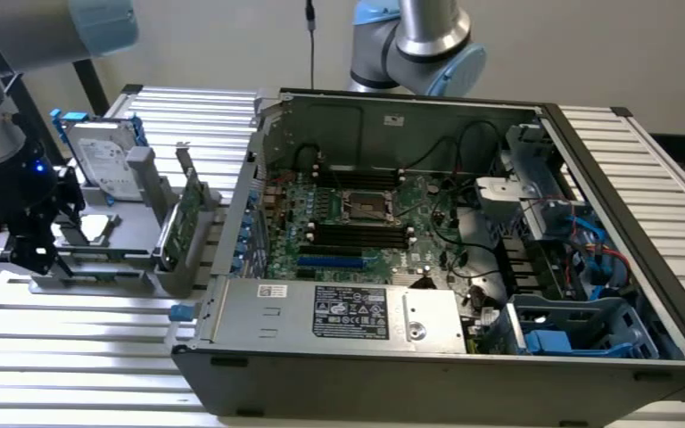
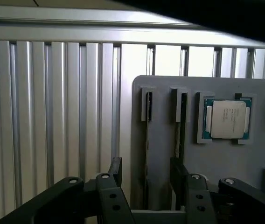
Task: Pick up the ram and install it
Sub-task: 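Pick up the ram and move it above insertion slot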
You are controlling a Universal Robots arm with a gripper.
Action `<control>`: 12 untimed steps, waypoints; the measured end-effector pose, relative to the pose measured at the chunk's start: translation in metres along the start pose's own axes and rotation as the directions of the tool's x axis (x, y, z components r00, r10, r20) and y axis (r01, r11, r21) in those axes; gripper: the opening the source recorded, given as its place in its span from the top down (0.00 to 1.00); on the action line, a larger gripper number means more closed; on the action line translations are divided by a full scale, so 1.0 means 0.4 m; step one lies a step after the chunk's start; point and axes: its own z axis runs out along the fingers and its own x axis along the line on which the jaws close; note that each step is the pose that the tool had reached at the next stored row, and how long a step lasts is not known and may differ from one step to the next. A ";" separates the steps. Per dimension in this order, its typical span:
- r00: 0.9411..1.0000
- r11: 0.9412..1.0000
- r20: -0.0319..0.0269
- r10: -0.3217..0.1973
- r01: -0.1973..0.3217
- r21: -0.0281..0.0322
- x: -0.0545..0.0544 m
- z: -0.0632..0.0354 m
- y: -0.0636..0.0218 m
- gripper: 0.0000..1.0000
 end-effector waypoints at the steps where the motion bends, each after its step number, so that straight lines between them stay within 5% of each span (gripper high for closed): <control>1: 1.000 1.000 0.000 0.000 0.000 0.000 0.001 0.005 0.000 0.46; 12: 1.000 1.000 0.001 0.000 0.000 0.000 0.005 0.055 -0.005 0.46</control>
